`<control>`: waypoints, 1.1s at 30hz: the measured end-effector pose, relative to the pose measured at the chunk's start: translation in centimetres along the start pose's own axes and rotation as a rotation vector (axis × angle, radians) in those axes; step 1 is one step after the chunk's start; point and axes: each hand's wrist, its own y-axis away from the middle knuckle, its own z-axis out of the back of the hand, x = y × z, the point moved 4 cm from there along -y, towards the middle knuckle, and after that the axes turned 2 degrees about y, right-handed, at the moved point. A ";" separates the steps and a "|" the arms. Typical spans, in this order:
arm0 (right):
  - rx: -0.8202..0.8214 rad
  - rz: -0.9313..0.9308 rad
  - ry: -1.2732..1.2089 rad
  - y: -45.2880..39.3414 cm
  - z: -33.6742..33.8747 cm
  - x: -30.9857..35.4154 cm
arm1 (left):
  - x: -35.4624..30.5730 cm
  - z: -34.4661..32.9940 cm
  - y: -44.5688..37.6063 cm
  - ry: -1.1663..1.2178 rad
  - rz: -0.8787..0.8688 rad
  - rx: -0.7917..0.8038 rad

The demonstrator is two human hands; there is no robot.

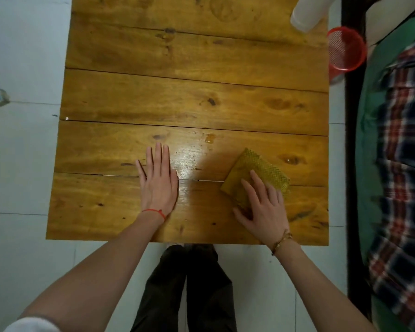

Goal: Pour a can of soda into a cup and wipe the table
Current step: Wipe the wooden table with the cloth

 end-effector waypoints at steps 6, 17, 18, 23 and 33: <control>0.007 -0.004 -0.006 -3.4 -1.4 -0.3 | 0.5 -0.7 -1.1 -0.014 -0.054 -0.067; -0.101 -0.174 -0.033 -5.5 -3.3 -0.1 | 0.6 -1.5 -1.6 -0.042 -0.047 -0.127; -0.108 -0.198 -0.038 -6.5 -3.0 0.0 | 0.6 -1.5 -1.6 -0.038 -0.048 -0.129; -0.152 -0.301 -0.070 -11.8 -1.8 1.2 | 0.5 -1.3 -1.5 -0.034 -0.053 -0.133; -0.117 -0.097 -0.043 -8.6 -2.7 4.9 | 0.3 -1.0 -1.5 -0.002 -0.040 -0.124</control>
